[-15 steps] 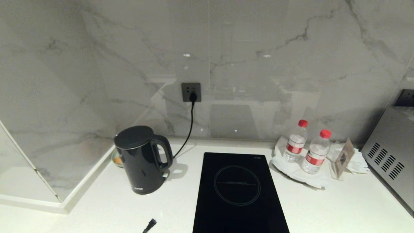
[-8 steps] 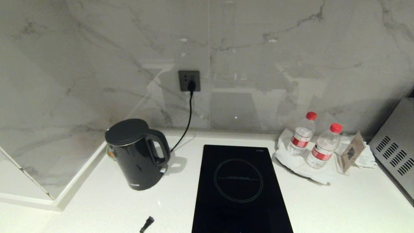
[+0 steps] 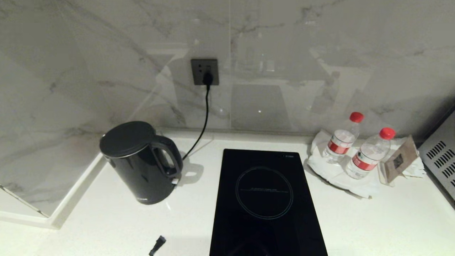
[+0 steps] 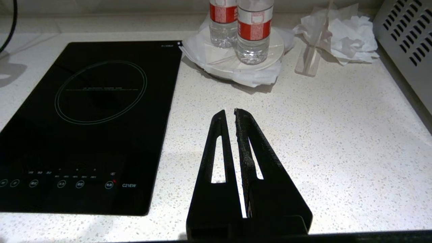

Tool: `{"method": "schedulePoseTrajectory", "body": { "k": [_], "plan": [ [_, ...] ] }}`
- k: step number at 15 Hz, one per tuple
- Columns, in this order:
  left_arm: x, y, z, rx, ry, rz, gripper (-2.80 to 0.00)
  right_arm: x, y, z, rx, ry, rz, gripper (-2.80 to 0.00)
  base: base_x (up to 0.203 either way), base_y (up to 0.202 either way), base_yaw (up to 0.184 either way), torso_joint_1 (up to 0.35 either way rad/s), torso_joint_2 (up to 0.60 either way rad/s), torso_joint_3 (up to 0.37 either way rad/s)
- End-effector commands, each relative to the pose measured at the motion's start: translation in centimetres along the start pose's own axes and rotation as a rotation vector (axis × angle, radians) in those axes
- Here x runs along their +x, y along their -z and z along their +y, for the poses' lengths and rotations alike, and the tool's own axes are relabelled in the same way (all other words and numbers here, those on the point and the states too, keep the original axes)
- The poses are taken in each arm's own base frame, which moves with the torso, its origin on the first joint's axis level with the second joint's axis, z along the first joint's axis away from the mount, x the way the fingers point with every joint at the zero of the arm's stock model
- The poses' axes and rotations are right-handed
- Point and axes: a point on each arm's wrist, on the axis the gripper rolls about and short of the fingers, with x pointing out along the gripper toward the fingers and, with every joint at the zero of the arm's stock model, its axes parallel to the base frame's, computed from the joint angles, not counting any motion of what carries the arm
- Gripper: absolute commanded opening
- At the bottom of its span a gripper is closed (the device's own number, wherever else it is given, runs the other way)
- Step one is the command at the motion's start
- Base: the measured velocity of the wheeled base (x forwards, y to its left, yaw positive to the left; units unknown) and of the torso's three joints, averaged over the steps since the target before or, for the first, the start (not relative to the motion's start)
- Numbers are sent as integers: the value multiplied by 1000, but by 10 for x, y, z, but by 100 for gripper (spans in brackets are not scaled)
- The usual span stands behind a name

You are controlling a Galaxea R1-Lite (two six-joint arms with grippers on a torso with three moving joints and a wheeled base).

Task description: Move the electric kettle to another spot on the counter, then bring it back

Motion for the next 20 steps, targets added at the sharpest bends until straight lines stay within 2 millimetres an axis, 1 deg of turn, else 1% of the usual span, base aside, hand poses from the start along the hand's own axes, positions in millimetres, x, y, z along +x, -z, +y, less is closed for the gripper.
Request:
{"method": "schedulePoseTrajectory", "body": {
  "k": [1,3,5,6,7,8,9,10,11,12,14,17,20],
  "plan": [
    [0,0,0,-4,0,-2,-280,0,0,0,0,0,-2,-280,0,0,0,2,12,-117],
    [0,0,0,-9,-1,-3,-280,0,0,0,0,0,0,-280,0,0,0,1,14,-47],
    [0,-1,1,5,-39,3,-280,0,0,0,0,-1,1,-280,0,0,0,0,0,0],
    [-1,-5,1,8,-46,-10,-280,0,0,0,0,0,-1,-280,0,0,0,0,0,0],
    [-4,-20,2,7,-51,-41,-280,0,0,0,0,-1,-1,-280,0,0,0,0,0,0],
    [-7,-41,4,2,-51,-69,-280,0,0,0,0,0,0,-280,0,0,0,0,0,0],
    [-6,-65,6,-2,-45,-70,-280,0,0,0,0,0,1,-280,0,0,0,0,0,0],
    [1,-88,8,-5,-26,-53,-280,0,0,0,0,-1,0,-280,0,0,0,0,0,0],
    [12,-109,9,-8,4,-23,-280,0,0,0,0,0,0,-280,0,0,0,0,0,0],
    [27,-126,11,-12,40,18,-280,0,0,0,0,1,0,-280,0,0,0,0,0,0],
    [60,-147,12,-20,117,103,-280,0,0,0,0,-1,0,-280,0,0,0,0,0,0],
    [110,-158,8,-6,211,188,-280,0,0,0,0,-1,0,-280,0,0,0,0,0,0],
    [136,-156,-17,41,238,225,-280,0,0,0,0,0,-1,-280,0,0,0,0,0,0]
  ]
}}
